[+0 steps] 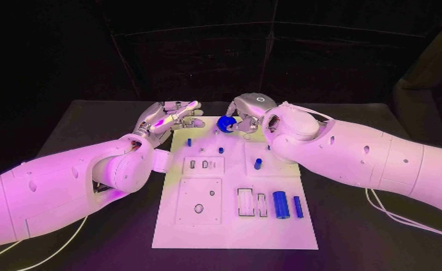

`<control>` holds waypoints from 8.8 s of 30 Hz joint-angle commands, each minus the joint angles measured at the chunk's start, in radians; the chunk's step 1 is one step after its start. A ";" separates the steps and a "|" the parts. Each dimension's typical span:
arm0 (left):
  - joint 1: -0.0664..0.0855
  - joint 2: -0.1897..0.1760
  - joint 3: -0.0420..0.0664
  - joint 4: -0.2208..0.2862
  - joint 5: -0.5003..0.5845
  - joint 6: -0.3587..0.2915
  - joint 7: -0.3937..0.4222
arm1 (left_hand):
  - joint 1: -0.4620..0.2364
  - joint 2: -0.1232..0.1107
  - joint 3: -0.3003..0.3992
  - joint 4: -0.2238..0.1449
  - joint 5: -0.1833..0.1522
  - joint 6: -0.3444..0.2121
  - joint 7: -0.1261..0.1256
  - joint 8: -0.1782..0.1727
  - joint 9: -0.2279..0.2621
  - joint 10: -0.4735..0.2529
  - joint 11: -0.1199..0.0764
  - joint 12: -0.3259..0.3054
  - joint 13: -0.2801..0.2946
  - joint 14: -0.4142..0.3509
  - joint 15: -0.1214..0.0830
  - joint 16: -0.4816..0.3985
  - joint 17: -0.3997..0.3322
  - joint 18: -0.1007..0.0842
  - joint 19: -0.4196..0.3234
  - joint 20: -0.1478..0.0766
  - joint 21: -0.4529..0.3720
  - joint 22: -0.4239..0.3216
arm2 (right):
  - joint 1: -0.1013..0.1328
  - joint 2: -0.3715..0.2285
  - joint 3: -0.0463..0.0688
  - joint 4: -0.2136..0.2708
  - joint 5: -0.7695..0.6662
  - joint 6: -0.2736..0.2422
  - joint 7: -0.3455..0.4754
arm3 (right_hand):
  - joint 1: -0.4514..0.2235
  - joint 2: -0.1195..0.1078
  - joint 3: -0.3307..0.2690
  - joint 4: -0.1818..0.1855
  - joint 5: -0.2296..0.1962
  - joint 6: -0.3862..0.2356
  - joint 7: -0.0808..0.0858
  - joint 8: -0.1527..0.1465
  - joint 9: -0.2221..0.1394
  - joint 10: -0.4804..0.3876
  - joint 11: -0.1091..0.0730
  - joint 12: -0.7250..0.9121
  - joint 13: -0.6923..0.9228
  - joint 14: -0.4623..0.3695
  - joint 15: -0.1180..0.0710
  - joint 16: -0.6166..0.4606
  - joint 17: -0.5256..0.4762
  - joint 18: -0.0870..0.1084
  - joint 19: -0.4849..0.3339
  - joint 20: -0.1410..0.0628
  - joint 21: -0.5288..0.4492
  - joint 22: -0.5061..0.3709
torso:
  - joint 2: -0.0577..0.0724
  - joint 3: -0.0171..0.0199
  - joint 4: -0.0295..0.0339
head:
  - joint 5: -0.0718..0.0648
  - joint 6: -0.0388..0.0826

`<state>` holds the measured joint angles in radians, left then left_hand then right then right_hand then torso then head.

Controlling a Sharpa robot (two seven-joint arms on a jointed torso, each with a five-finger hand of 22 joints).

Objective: Assemble the parts on the task board

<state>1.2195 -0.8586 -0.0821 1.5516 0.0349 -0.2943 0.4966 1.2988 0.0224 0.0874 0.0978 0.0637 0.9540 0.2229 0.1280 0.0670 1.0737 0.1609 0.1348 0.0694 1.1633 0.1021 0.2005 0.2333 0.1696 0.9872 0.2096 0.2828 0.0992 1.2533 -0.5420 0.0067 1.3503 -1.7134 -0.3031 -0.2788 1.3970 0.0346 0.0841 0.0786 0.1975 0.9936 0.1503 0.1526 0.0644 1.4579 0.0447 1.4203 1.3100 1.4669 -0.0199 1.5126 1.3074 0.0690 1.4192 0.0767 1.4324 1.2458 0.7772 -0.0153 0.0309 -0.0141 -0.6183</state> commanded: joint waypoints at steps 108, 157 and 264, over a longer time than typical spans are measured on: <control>-0.002 0.009 0.000 -0.031 -0.005 0.024 0.001 | 0.007 0.018 0.010 -0.015 -0.003 -0.009 0.002 -0.006 -0.001 -0.009 0.002 -0.006 -0.001 0.001 0.004 -0.009 0.008 0.014 0.001 0.008 -0.010 -0.005 | -0.029 -0.311 -0.007 -0.057 0.542 0.022 0.437 | 0.058 -0.034 -0.209 -0.023 0.038 -0.054 0.012 -0.083 0.003 -0.078 0.029 -0.112 0.017 0.073 0.017 0.004 0.120 0.004 -0.026 0.026 -0.017 -0.042 | -0.003 0.0105 -0.0210 | -0.019 0.005; -0.007 0.009 -0.001 -0.043 -0.005 0.025 0.000 | 0.010 0.020 0.012 -0.018 -0.003 -0.009 0.002 -0.006 0.000 -0.009 0.001 -0.006 -0.001 0.001 0.004 -0.011 0.009 0.014 0.002 0.008 -0.011 -0.005 | -0.069 -0.275 -0.007 -0.131 0.481 0.061 0.429 | 0.080 0.057 -0.148 -0.058 -0.009 0.010 0.003 -0.062 0.005 -0.059 0.020 -0.087 0.038 0.079 0.010 0.012 0.146 0.000 -0.015 0.020 -0.009 -0.024 | -0.005 0.0105 -0.0200 | -0.021 -0.006; -0.003 0.012 -0.001 -0.089 0.010 0.039 0.005 | 0.009 0.021 0.015 -0.021 -0.004 -0.009 0.002 -0.006 0.000 -0.009 0.002 -0.006 -0.001 0.001 0.004 -0.013 0.011 0.014 0.002 0.008 -0.012 -0.006 | -0.128 0.018 -0.024 0.110 0.075 0.122 0.027 | -0.030 0.007 -0.059 -0.056 0.019 0.075 -0.023 -0.059 0.003 -0.054 -0.003 -0.090 0.041 0.075 -0.012 0.003 0.133 -0.006 0.004 -0.002 0.005 0.010 | -0.020 -0.0096 -0.0088 | 0.053 -0.073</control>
<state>1.2151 -0.8473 -0.0837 1.4622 0.0430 -0.2684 0.4932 1.3112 0.0346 0.1027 0.0825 0.0637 0.9504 0.2266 0.1280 0.0670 1.0702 0.1645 0.1349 0.0698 1.1633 0.1021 0.1929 0.2431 0.1694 0.9904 0.2128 0.2752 0.0940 1.1296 -0.5214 -0.0120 1.4625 -1.6238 -0.2424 -0.2414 1.3667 0.0513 0.0221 0.0193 0.2134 1.0731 0.1239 0.0970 0.0699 1.4090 0.0398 1.3338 1.3660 1.4668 -0.0304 1.5195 1.3073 0.0697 1.4313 0.0750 1.4437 1.2571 0.7572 -0.0248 0.0220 0.0382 -0.6915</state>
